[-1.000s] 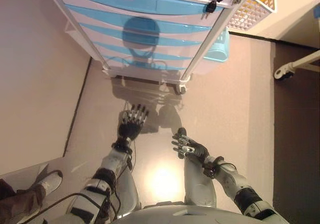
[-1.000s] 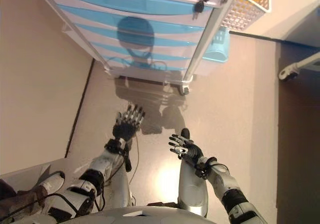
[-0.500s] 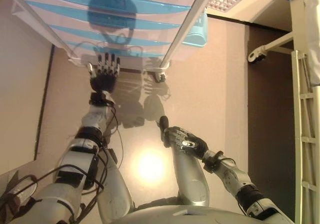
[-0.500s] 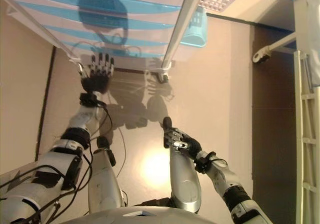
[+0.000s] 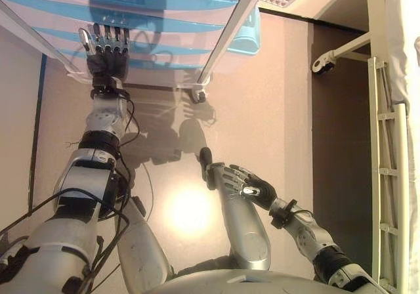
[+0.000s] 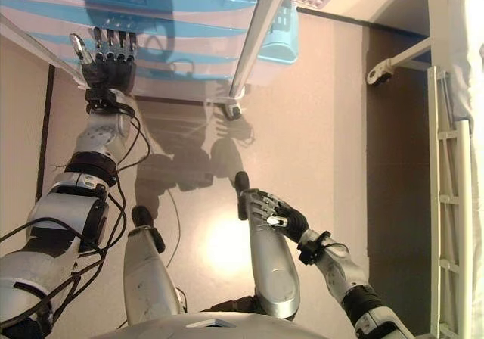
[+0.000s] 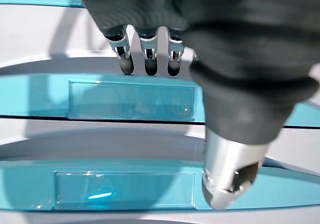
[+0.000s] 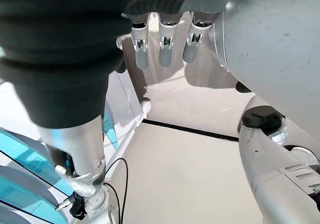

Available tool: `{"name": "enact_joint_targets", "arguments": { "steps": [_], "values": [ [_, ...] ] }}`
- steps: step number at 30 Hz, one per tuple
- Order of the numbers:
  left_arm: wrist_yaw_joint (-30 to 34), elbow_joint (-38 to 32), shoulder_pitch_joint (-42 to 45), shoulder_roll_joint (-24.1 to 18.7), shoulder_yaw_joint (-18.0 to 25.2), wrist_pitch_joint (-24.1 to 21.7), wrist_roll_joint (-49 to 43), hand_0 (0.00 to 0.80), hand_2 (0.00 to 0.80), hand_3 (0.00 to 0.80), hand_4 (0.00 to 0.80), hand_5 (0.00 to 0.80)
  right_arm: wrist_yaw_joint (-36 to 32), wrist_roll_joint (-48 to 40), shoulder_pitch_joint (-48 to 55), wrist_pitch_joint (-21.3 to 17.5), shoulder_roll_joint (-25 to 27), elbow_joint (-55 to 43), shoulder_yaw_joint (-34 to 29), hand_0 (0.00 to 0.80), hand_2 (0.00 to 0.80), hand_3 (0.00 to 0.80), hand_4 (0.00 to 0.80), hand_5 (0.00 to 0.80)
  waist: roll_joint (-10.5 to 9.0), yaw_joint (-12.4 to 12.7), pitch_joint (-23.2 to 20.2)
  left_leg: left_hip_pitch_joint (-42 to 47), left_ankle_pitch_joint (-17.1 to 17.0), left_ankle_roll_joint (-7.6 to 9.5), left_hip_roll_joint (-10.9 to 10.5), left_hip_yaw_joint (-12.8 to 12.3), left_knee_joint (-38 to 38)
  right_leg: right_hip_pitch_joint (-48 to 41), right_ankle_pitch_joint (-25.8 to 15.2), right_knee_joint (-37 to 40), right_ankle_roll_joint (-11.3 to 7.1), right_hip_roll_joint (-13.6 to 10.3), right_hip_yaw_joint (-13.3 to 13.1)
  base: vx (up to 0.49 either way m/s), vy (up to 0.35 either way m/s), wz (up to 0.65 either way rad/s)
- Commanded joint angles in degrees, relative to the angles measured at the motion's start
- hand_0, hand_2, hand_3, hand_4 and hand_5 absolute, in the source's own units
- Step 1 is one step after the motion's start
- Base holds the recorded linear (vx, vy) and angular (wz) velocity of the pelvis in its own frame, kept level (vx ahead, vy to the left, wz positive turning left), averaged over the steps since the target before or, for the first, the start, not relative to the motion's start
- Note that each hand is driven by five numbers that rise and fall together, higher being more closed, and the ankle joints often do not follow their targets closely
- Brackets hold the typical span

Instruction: Open the drawer and pick up the medicine

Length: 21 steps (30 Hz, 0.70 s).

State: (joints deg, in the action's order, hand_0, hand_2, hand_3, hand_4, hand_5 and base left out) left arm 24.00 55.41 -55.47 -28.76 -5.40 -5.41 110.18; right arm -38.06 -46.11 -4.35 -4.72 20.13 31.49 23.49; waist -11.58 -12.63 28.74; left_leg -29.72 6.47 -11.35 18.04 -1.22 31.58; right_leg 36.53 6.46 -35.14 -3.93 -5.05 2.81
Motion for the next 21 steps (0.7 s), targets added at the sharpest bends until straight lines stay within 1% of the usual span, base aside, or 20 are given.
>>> {"name": "enact_joint_targets", "arguments": {
  "steps": [1, 6, 7, 8, 14, 17, 21],
  "values": [
    [1.0, -3.4, -7.4, -7.1, -1.5, -2.8, -2.3, 0.000, 0.000, 0.000, 0.000, 0.000, -2.0, 0.9, 12.6, 1.9, 1.4, 1.5, 7.6, 0.000, 0.000, 0.000, 0.000, 0.000, -2.16, -0.5, 0.4, -4.2, 2.4, 6.93, -1.5, -3.8, 7.8, -2.9, -5.0, 7.7, 1.53, 3.9, 2.8, 0.015, -0.036, -0.02],
    [2.7, -7.0, -9.8, -8.5, -2.8, -4.5, -6.1, 0.000, 0.000, 0.000, 0.000, 0.000, -2.3, 0.5, 12.8, 0.9, 1.1, 1.6, 8.2, 0.000, 0.000, 0.000, 0.000, 0.000, -2.35, 0.0, 0.9, -3.9, 2.5, 6.78, -1.6, -3.4, 6.9, -4.3, -5.4, 9.6, 1.73, 4.4, 3.1, 0.003, -0.035, 0.03],
    [2.5, -8.2, -9.8, -8.5, -3.0, -4.9, -6.8, 0.452, 0.452, 0.452, 0.452, 0.452, -2.1, 0.5, 12.8, 1.2, 1.0, 1.2, 8.1, 0.000, 0.000, 0.000, 0.000, 0.000, -2.32, 0.1, 1.0, -3.7, 2.5, 6.78, -1.6, -3.3, 6.6, -4.6, -5.4, 10.0, 1.80, 4.5, 3.1, 0.000, -0.026, 0.11],
    [2.5, -9.0, -9.8, -8.5, -3.2, -5.6, -7.4, 0.800, 0.800, 0.800, 0.800, 0.800, -1.9, 0.6, 12.7, 1.4, 0.9, 1.1, 8.0, 0.000, 0.000, 0.000, 0.000, 0.000, -2.32, 0.2, 1.0, -3.4, 2.6, 6.87, -1.7, -3.3, 6.4, -4.9, -5.5, 10.2, 1.83, 4.6, 3.1, 0.007, -0.019, 0.07],
    [3.4, -12.9, -6.6, -7.7, -2.6, -3.8, -10.1, 0.800, 0.800, 0.800, 0.800, 0.800, -0.6, 0.7, 12.8, 2.3, 0.1, -0.2, 7.4, 0.000, 0.000, 0.000, 0.000, 0.000, -1.87, 1.4, 1.0, -2.0, 2.4, 6.85, -2.3, -2.9, 4.2, -7.0, -5.6, 12.2, 2.02, 4.5, 3.3, 0.002, -0.018, 0.07],
    [5.0, -12.6, -4.4, -7.4, -2.0, -1.4, -10.0, 0.800, 0.800, 0.800, 0.800, 0.800, -0.3, 0.9, 12.7, 2.6, -0.3, -0.4, 7.2, 0.000, 0.000, 0.000, 0.000, 0.000, -1.56, 2.0, 1.0, -0.9, 2.5, 6.90, -2.7, -2.8, 2.9, -8.3, -5.6, 13.3, 1.98, 4.4, 3.3, -0.009, -0.013, 0.08],
    [7.2, -11.1, -0.5, -5.8, -0.9, 1.0, -8.8, 0.800, 0.800, 0.800, 0.800, 0.800, 0.6, 1.4, 12.1, 3.1, -0.7, -0.4, 7.0, 0.000, 0.000, 0.000, 0.000, 0.000, -0.97, 2.7, 1.0, 0.6, 2.0, 6.86, -3.2, -3.0, 0.9, -10.0, -5.8, 14.7, 1.92, 4.1, 3.3, -0.009, 0.000, 0.02]
  ]
}}
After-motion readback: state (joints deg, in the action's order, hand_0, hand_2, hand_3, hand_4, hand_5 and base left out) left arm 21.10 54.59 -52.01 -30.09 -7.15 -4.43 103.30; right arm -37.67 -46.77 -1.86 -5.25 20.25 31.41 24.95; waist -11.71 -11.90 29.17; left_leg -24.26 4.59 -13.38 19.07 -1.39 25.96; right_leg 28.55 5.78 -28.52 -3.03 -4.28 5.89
